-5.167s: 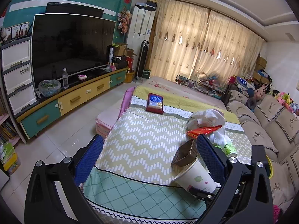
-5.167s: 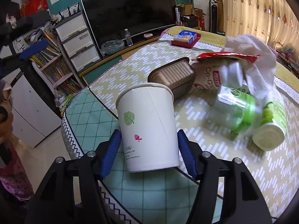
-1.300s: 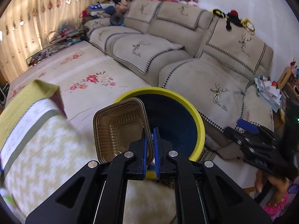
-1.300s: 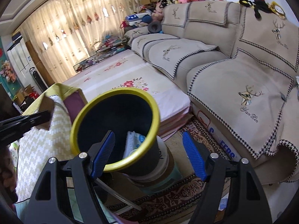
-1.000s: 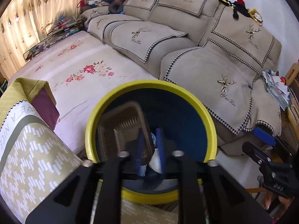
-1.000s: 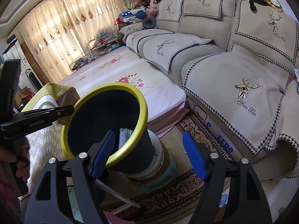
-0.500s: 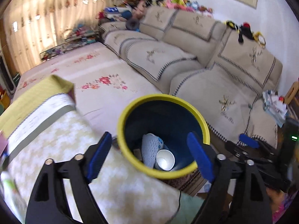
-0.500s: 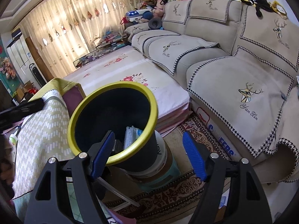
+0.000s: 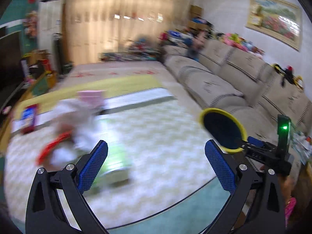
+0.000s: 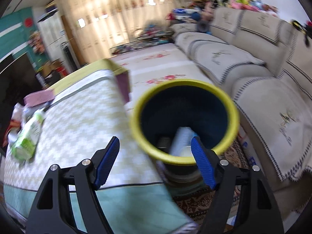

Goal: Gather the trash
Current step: 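Move the right gripper to the green-labelled bottle and grasp it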

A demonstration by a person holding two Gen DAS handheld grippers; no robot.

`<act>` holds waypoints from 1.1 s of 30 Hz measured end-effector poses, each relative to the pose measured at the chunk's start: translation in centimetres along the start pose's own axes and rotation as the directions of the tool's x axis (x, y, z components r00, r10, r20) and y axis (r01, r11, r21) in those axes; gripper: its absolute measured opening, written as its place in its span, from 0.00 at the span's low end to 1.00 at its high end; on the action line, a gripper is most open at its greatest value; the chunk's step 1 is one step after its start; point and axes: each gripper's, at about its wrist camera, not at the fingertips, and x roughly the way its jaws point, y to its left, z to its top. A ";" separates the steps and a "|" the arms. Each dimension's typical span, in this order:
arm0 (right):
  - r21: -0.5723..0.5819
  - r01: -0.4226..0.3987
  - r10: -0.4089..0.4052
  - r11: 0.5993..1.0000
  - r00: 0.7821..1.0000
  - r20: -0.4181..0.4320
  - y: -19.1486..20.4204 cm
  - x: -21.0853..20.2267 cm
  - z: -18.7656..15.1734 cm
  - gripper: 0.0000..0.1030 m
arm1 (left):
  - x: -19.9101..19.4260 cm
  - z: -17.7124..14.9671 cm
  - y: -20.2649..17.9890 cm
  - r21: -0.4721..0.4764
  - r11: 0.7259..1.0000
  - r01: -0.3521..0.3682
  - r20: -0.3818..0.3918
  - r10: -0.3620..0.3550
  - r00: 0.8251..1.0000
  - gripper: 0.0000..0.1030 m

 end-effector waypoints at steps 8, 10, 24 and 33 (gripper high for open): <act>-0.156 -0.203 0.202 0.967 0.979 -0.024 11.7 -0.4 -0.5 0.70 | -6.4 -3.8 9.1 -0.160 0.975 -0.155 0.052 0.166 0.985 0.95; -0.194 -0.256 0.254 0.947 0.967 -0.033 14.7 -0.7 -0.7 0.70 | -7.4 -4.8 10.9 -0.192 0.968 -0.158 0.057 0.172 0.983 0.95; -0.322 -0.302 0.295 0.897 0.953 -0.073 25.5 0.4 -2.1 0.70 | -7.9 -7.2 13.6 -0.268 0.953 -0.140 0.054 0.160 0.986 0.95; -0.326 -0.268 0.250 0.906 0.963 -0.096 26.4 2.6 -2.1 0.70 | -7.0 -7.5 13.9 -0.286 0.949 -0.131 0.032 0.146 0.989 0.95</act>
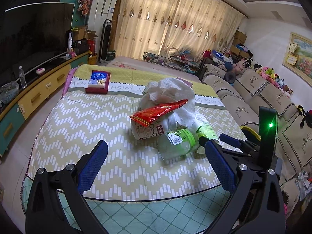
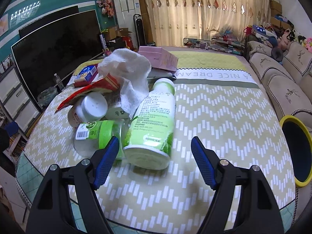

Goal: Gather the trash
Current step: 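Move the right gripper to the green-labelled bottle and grasp it, then carry the green-labelled bottle over the bin and release it with the right gripper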

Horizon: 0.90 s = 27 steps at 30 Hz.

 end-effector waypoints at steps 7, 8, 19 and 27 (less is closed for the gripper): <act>0.017 0.007 -0.006 1.000 0.999 -0.032 -1.2 1.4 -0.1 0.64 | 1.3 -0.2 -0.2 -0.009 1.000 0.012 -0.021 -0.012 1.000 0.95; 0.013 0.003 -0.002 1.000 0.999 -0.033 -1.2 1.5 -0.2 0.64 | 1.5 -0.2 -0.2 -0.009 1.000 0.013 -0.023 -0.013 1.000 0.95; 0.005 -0.048 0.048 0.999 0.999 -0.010 -2.2 0.1 0.2 0.49 | 2.6 -0.5 0.1 -0.019 1.000 0.017 -0.042 -0.018 0.999 0.95; 0.045 -0.066 0.062 0.997 0.994 0.085 -4.4 -5.2 0.7 0.48 | 2.8 -0.7 -0.2 -0.014 1.000 0.024 -0.045 -0.024 0.999 0.95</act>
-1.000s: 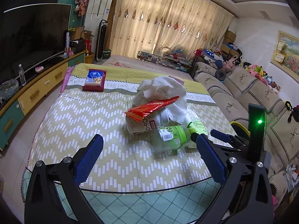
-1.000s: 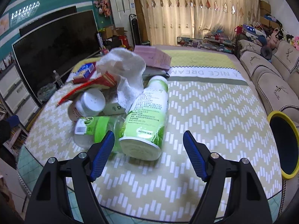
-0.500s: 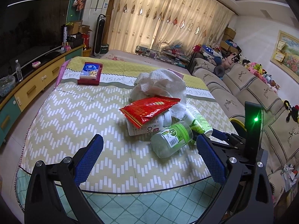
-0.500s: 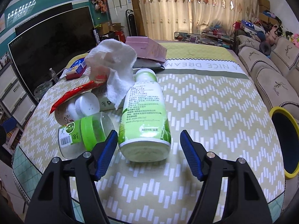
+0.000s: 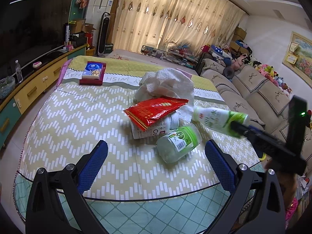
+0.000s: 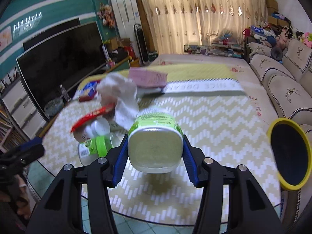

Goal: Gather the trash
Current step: 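Carry the green-labelled bottle over the bin and release it with the right gripper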

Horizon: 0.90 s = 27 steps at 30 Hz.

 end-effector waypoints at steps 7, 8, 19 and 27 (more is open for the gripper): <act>0.040 -0.018 0.016 0.999 0.999 0.036 -1.8 -2.9 0.4 0.48 | -0.1 -0.3 -0.7 0.017 1.000 0.008 -0.001 -0.008 1.000 0.95; 0.044 -0.017 0.015 0.999 0.999 0.040 -2.0 -3.3 0.5 0.48 | -0.1 -0.3 -0.8 0.019 1.000 0.008 -0.001 -0.008 1.000 0.95; 0.075 -0.006 0.000 0.997 0.997 0.079 -3.8 -5.5 0.5 0.48 | 0.2 -0.6 -1.9 0.043 0.999 0.015 -0.014 -0.015 1.000 0.95; 0.101 -0.021 0.012 0.995 0.996 0.092 -4.9 -6.4 0.5 0.48 | 0.5 -0.8 -2.5 0.055 0.998 0.017 -0.027 -0.015 1.000 0.95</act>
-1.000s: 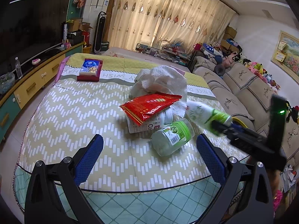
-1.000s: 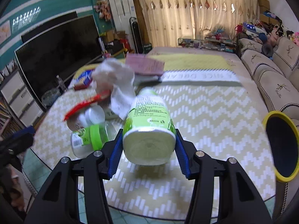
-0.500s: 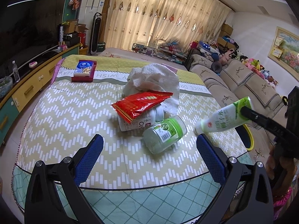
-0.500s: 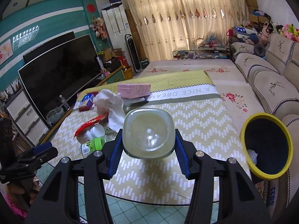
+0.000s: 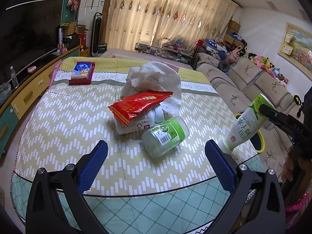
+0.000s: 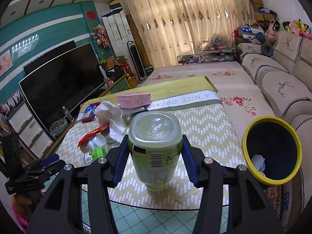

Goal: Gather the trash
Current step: 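Carry the green-labelled bottle over the bin and release it with the right gripper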

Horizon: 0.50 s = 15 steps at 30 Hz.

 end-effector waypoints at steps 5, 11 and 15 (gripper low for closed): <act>0.033 0.041 -0.042 0.999 0.998 0.036 -2.0 -1.0 0.5 0.48 | 0.4 0.0 -0.3 0.007 1.000 0.002 -0.010 -0.001 1.000 0.95; 0.111 0.173 -0.184 0.979 0.978 0.098 -6.6 -2.8 1.4 0.48 | 1.2 -0.2 -0.7 0.016 1.000 -0.001 -0.035 0.001 0.999 0.95; 0.181 0.286 -0.311 0.941 0.941 0.133 -10.4 -4.0 1.7 0.48 | 2.1 -0.3 -1.1 0.023 1.000 -0.003 -0.053 0.004 0.999 0.95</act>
